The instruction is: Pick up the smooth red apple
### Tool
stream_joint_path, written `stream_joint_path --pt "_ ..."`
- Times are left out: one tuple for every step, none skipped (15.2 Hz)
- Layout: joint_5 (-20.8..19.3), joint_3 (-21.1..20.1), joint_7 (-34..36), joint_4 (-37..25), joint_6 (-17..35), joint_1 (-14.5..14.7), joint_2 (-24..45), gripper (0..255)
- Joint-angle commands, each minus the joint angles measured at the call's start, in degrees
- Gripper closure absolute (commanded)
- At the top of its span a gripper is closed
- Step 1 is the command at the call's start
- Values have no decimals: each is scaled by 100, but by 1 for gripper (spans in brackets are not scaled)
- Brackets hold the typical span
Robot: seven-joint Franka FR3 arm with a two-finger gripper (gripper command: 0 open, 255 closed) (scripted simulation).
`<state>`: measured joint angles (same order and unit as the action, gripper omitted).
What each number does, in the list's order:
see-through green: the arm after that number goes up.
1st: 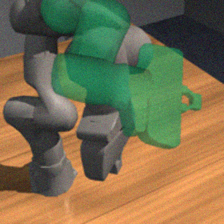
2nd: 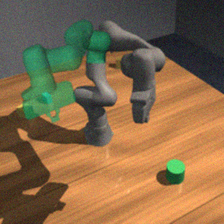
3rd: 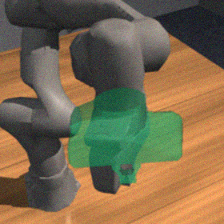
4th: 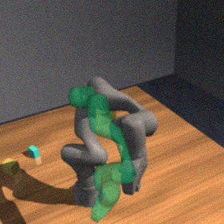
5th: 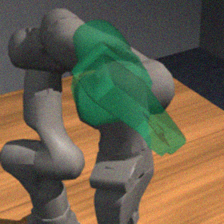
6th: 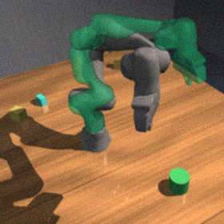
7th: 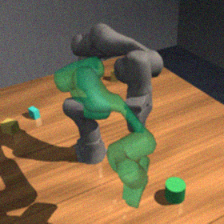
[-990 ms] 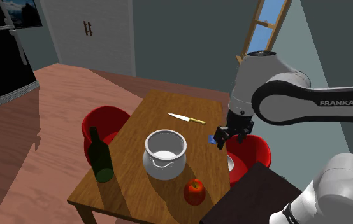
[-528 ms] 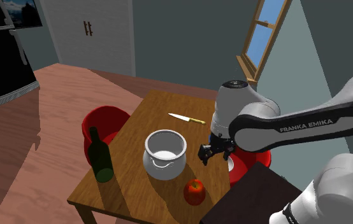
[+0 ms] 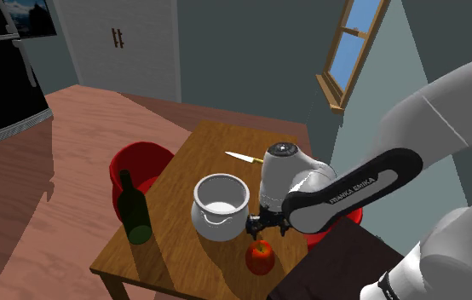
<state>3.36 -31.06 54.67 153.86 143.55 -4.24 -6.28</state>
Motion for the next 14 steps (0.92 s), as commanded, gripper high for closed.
stream_joint_path --pt "-471 -105 600 -140 337 -111 565 0" --pt "-580 -85 680 -136 427 -111 669 0" --pt "-695 -68 764 -135 516 -114 774 0" --pt "-817 -48 853 -136 602 -116 880 0" --pt "-946 -23 946 -138 687 -116 987 0" --pt "-1079 9 1043 -143 770 -111 1096 0" --pt "-1218 47 1143 -150 851 -101 1204 0" --pt "-1359 94 1245 -160 930 -83 1313 0" --pt "-1441 126 1305 -166 975 -68 1376 0" --pt "-1440 129 1304 -166 975 -65 1376 0" --pt "-1433 126 1301 -163 973 -64 1370 255" --pt "-1439 129 1303 -165 975 -65 1374 255" --pt "-1438 128 1304 -164 974 -64 1373 255" --pt "-1439 128 1304 -165 974 -64 1374 255"
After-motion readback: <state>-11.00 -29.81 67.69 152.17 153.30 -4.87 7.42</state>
